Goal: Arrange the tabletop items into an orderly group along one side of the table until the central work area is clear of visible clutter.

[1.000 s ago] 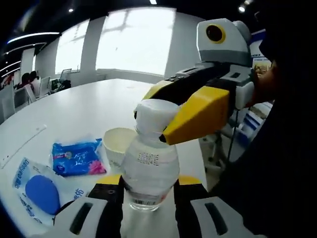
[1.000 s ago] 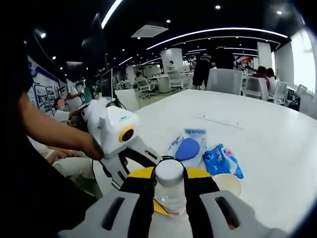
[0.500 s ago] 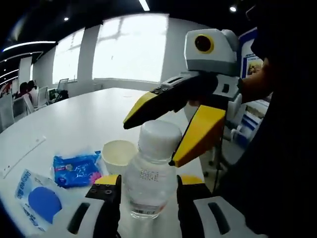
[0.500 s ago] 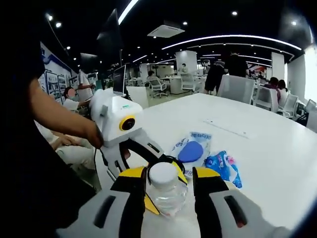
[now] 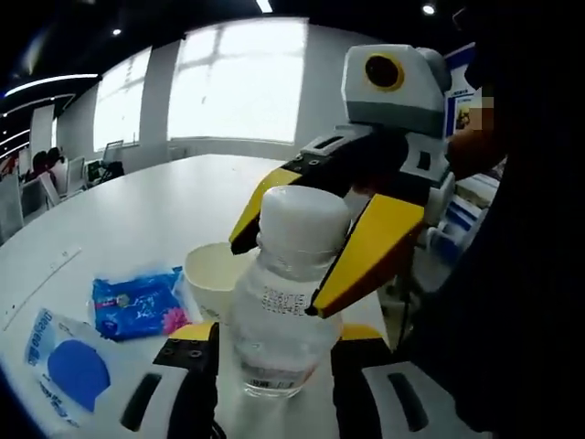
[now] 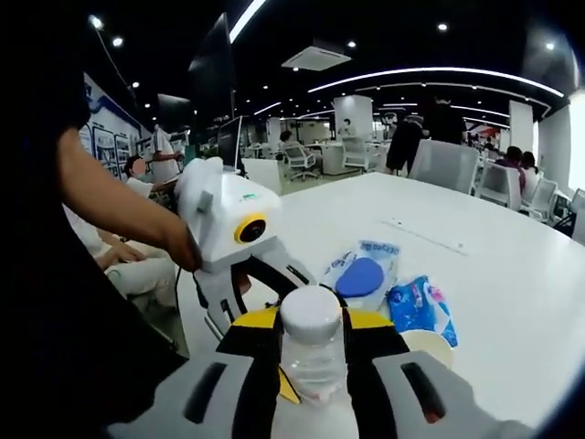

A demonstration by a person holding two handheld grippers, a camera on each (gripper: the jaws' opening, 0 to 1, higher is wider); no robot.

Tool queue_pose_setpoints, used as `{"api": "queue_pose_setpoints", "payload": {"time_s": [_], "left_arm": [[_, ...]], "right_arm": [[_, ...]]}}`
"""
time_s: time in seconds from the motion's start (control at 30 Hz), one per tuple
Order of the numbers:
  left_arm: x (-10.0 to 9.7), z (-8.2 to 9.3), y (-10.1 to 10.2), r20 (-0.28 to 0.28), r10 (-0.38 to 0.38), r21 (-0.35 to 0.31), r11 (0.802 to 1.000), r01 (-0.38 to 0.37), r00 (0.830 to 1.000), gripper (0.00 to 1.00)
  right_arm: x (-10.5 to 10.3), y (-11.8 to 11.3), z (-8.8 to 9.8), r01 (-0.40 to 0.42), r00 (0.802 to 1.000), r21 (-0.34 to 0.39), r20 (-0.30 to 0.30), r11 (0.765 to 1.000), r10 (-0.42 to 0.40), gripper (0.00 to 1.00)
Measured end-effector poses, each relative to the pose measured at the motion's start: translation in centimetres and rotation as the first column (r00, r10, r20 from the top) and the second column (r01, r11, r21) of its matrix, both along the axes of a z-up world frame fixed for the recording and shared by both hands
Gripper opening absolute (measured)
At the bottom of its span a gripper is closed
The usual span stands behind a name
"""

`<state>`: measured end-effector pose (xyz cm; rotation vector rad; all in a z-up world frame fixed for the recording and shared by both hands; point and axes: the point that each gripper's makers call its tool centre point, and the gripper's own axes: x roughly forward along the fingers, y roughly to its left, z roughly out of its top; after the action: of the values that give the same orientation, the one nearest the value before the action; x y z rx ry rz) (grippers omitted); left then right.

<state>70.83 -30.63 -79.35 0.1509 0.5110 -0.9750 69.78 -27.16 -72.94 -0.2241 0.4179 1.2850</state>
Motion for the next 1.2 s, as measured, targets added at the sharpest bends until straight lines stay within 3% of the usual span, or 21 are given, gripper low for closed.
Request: {"api": "queue_pose_setpoints", "payload": {"time_s": [0.17,0.3,0.57,0.83,1.2], "left_arm": [[-0.3,-0.3,-0.5,0.005,-0.009,-0.022,1.000,0.009,1.000,0.42],[-0.1,-0.7,-0.3,0.010,0.027,-0.045,0.999,-0.027,1.000,0.42],[-0.1,-0.8,-0.2,0.034,0.029,-0.006,1.000,-0.028,0.999,0.38],[-0.5,-0.6,-0.2,0.017,0.007,-0.003,1.000,-0.007,1.000,0.38],[0.5,2.9,0.4,0.068,0.012,-0.047,0.999,-0.009,0.998,0.37]], "right_arm": [[0.1,0.0,0.2,0.021,1.000,0.013,0.010,1.000,-0.021,0.20],[0.2,0.1,0.3,0.035,0.999,0.028,0.010,0.999,-0.035,0.19],[0.2,0.2,0.3,0.047,0.999,0.003,0.020,0.999,-0.047,0.18],[0.1,-0.1,0.3,0.075,0.997,0.006,-0.038,0.997,-0.074,0.18],[0.9,0.8,3.8,0.092,0.996,0.022,-0.001,0.996,-0.092,0.18]]}}
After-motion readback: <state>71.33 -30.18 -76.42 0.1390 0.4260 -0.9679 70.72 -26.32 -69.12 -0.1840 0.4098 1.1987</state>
